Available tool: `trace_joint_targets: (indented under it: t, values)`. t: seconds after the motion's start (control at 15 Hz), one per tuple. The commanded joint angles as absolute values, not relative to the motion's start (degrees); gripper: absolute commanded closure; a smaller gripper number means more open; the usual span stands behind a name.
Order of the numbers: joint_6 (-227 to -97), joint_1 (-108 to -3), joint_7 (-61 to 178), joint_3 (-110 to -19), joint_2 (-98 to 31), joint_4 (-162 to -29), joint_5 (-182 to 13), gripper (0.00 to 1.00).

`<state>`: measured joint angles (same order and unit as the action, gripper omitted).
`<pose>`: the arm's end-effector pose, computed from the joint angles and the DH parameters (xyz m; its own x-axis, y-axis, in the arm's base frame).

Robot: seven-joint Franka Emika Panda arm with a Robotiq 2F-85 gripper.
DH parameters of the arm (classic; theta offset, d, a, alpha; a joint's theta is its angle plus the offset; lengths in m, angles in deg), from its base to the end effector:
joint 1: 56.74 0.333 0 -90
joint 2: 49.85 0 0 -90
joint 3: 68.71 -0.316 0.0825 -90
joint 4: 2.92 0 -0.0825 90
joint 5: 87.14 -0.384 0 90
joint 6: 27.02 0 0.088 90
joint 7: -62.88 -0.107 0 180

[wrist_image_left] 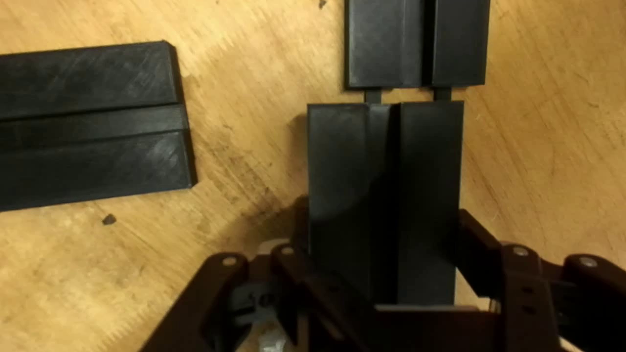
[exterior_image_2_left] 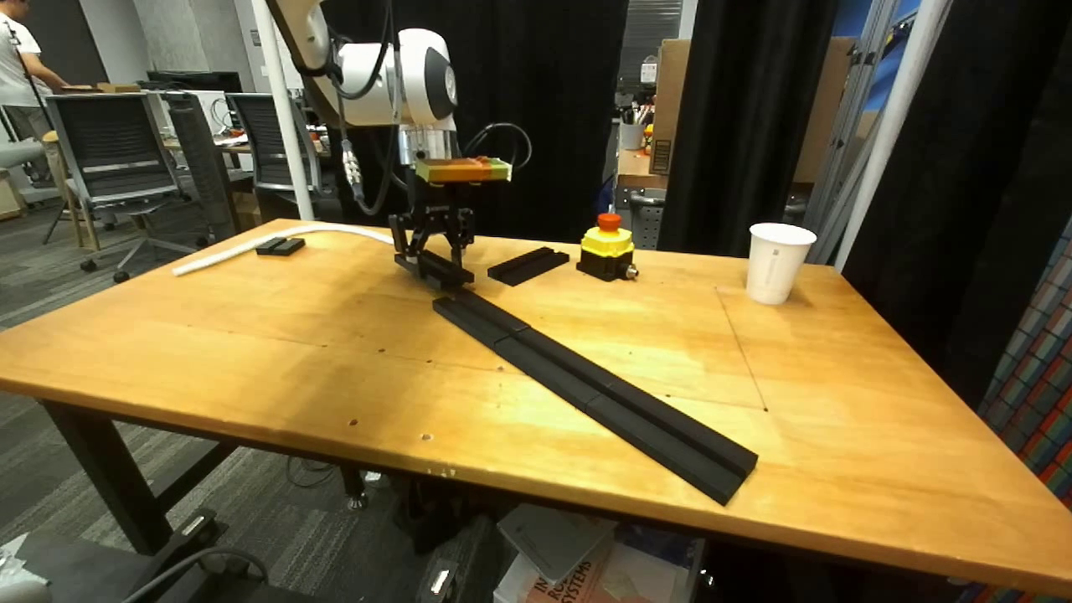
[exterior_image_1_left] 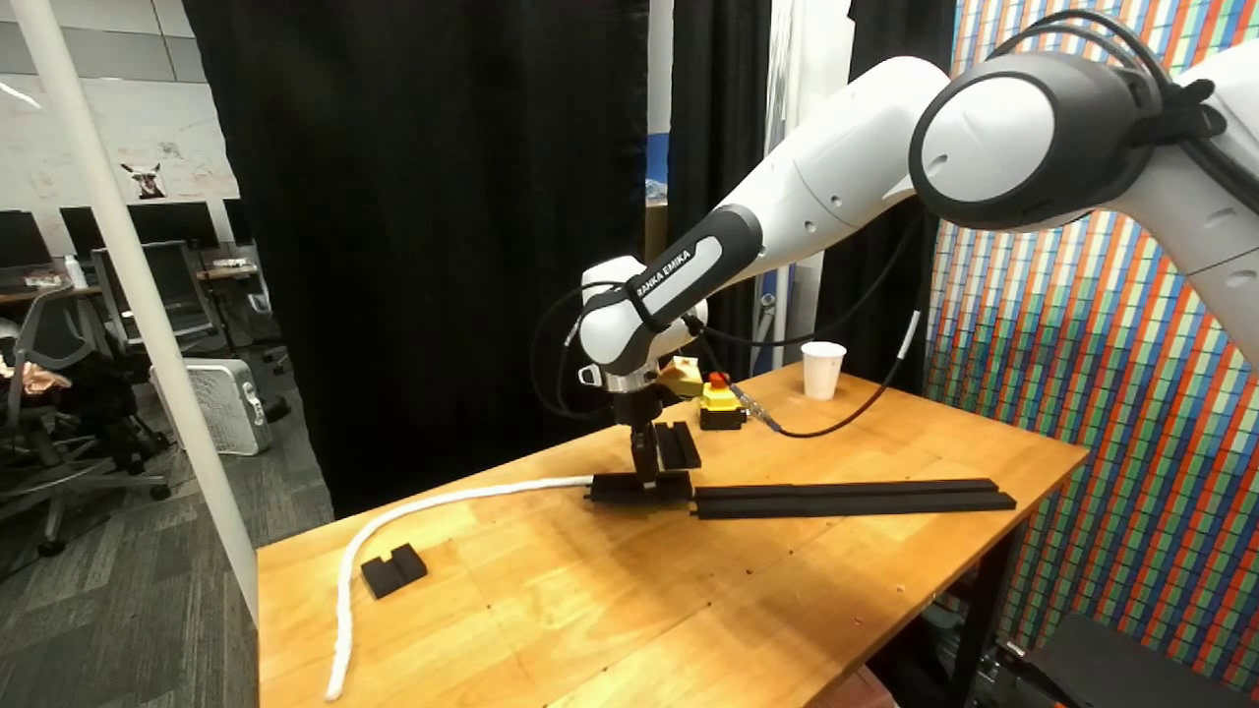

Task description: Pick up the black objects and put them in a straight line.

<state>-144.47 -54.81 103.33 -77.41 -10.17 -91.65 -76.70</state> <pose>0.6768 0.1028 0.2319 0.5557 0.8141 -0.1687 0.8151 -0.5734 -0.0821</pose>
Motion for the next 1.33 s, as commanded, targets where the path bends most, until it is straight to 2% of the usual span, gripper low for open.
trace_joint_targets:
  t: [0.0,1.27]
  values:
    - [-143.7,-55.3,103.7,-77.7,-8.9,-89.0,-78.8,0.54]
    - [-141.6,-55.4,103.7,-77.8,-9.0,-90.9,-80.1,0.54]
